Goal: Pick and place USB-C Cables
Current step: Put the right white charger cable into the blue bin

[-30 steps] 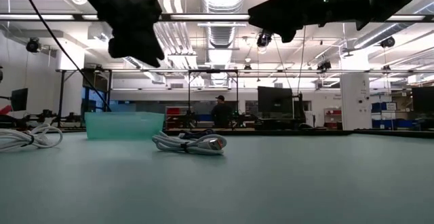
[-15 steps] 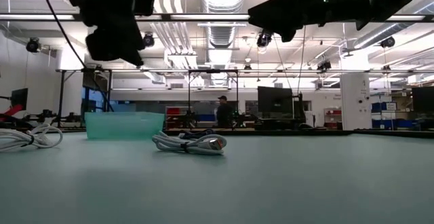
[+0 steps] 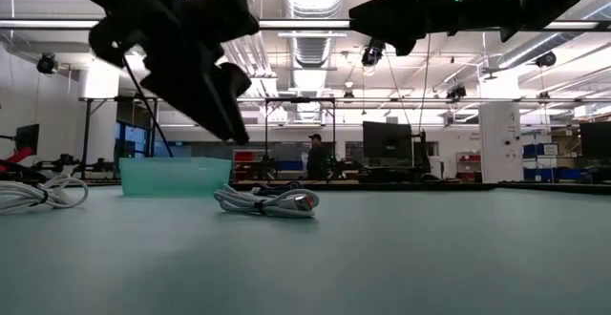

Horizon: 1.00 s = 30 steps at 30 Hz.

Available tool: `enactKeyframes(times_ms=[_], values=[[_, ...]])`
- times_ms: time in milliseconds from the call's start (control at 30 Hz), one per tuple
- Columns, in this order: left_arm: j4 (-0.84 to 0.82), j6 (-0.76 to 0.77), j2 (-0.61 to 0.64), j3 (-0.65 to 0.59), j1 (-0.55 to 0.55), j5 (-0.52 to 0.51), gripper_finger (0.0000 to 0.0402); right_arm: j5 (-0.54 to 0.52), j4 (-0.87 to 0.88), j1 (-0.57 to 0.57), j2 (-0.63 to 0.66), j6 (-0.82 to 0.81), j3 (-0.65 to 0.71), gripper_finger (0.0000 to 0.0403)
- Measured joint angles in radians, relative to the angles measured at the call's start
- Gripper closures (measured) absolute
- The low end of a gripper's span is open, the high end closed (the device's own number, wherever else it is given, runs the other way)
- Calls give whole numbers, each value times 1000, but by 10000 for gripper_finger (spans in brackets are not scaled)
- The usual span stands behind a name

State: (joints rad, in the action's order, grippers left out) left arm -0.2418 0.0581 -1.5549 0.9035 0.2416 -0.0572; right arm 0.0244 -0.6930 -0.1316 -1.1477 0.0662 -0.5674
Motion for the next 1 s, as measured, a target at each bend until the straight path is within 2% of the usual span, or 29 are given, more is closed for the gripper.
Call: enactKeyframes(times_ms=[333,533,733,1000], values=[[126,-96,-49,-34,-6,0,260,0,0,0,0,2,0,236],[172,-93,-64,-67,-13,0,260,0,0,0,0,5,0,239],[295,-93,-66,-140,-26,-3,260,0,2,0,0,5,0,237],[342,-91,-66,-206,-30,-57,260,0,3,0,0,10,0,236]])
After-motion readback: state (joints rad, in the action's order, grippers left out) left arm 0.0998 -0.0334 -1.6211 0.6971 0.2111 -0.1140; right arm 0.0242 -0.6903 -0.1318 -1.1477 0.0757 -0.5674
